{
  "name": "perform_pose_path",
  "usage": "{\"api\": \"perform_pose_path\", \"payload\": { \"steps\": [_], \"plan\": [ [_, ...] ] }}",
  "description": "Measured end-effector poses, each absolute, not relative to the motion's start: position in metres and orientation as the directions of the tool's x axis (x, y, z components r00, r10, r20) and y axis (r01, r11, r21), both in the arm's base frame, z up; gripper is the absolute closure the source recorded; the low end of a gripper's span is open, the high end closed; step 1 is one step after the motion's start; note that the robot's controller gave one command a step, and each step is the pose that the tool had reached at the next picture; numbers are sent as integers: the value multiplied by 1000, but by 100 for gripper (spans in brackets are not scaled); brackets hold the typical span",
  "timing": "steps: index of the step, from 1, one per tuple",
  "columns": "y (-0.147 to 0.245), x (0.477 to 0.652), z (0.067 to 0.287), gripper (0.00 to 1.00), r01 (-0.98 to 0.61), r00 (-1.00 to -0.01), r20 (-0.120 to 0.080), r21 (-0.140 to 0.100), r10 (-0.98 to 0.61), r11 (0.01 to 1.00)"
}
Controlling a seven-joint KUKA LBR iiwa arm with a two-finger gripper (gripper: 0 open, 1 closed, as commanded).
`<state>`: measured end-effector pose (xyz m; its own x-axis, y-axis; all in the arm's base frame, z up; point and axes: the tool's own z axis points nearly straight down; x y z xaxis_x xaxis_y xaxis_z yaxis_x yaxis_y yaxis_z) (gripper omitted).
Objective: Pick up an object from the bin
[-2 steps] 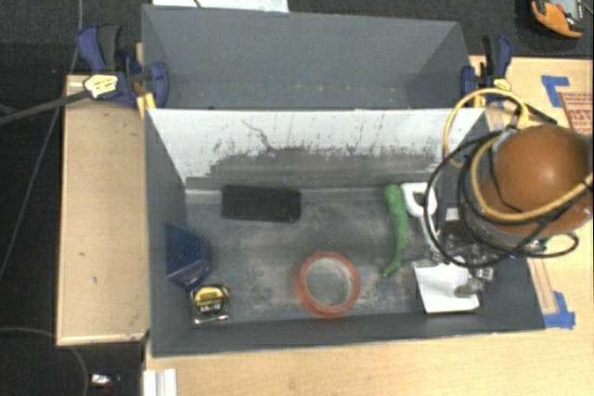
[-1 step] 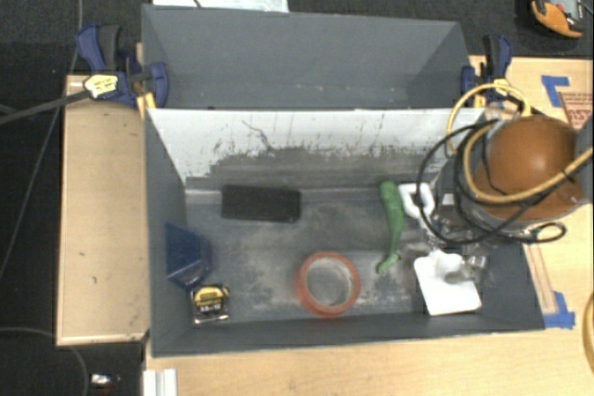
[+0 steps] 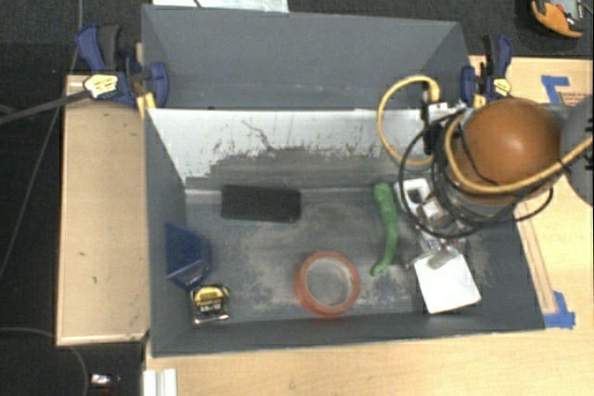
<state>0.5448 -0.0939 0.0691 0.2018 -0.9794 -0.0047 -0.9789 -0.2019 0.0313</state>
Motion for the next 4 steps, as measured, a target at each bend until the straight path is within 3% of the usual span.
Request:
{"api": "perform_pose_path", "payload": {
  "steps": [1,2,3,4],
  "plan": [
    [-94,545,69,100,-980,198,-6,31,-980,-198],
    [-91,544,89,100,-980,197,-14,26,-980,-197],
    [-92,545,134,100,-980,196,-11,25,-981,-196],
    [-91,546,157,100,-981,194,-12,22,-981,-194]
  ]
}}
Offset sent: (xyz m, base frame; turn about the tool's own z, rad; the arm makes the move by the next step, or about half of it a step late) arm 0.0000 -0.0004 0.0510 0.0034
